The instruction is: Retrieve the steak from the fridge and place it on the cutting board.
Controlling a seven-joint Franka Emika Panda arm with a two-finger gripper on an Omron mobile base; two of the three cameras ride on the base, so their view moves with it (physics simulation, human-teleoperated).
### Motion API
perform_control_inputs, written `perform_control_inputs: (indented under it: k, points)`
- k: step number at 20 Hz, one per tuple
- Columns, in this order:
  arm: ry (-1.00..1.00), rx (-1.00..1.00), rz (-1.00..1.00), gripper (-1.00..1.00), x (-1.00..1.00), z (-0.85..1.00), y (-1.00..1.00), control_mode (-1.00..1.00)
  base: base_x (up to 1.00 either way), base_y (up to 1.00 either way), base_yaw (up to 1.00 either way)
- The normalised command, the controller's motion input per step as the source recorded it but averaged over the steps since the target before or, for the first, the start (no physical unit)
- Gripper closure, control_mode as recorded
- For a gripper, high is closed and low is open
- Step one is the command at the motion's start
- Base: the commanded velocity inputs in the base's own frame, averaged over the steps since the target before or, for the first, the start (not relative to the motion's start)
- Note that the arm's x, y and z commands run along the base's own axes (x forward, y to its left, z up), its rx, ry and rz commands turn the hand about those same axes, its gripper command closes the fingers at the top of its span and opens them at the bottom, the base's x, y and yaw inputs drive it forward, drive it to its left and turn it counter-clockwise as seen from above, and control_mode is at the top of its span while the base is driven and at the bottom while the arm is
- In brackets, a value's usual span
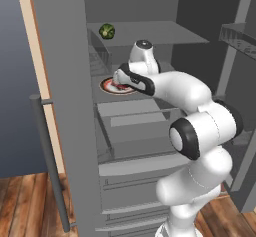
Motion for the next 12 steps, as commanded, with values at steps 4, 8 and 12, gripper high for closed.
perform_control_inputs:
  k: [4,8,12]
  points:
    - [-0.01,-0.08,0.10,-1.00,0.10,-0.33,0.08,-1.00,0.00,0.00,0.00]
    - [-0.04,0.00,0.04,-1.00,0.12,-0.09,0.00,-1.00,0.00,0.00,0.00]
    - [-0.03,0.00,0.00,-1.00,0.23,-0.02,0.00,-1.00,0.00,0.00,0.00]
